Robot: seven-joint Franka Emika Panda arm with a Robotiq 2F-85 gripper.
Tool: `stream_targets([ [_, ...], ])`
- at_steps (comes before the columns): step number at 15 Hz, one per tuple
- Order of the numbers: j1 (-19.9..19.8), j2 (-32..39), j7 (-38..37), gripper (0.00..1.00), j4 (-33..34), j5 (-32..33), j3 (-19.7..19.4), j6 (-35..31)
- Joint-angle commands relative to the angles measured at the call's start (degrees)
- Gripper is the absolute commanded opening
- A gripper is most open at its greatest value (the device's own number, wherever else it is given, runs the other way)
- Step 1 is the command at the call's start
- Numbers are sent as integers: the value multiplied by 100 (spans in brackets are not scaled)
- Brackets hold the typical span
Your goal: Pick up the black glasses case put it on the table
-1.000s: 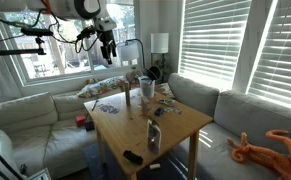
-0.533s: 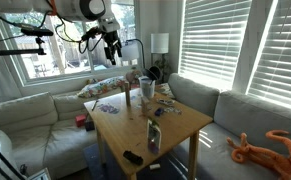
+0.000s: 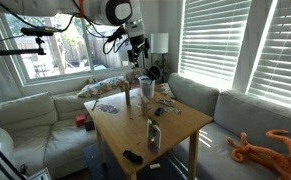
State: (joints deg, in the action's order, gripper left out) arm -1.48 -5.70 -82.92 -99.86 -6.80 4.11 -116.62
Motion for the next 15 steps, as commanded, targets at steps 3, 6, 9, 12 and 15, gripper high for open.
stream_targets([
  [3,165,1169,-711,100,1360,-36,-106,622],
  [6,360,1692,-944,100,2002,-58,-97,924],
  [9,497,2106,-1145,99,2558,-132,-130,1160],
  [12,593,2474,-1319,92,2947,-136,-144,1343],
  [15,637,2738,-1461,88,3158,-162,-163,1256],
])
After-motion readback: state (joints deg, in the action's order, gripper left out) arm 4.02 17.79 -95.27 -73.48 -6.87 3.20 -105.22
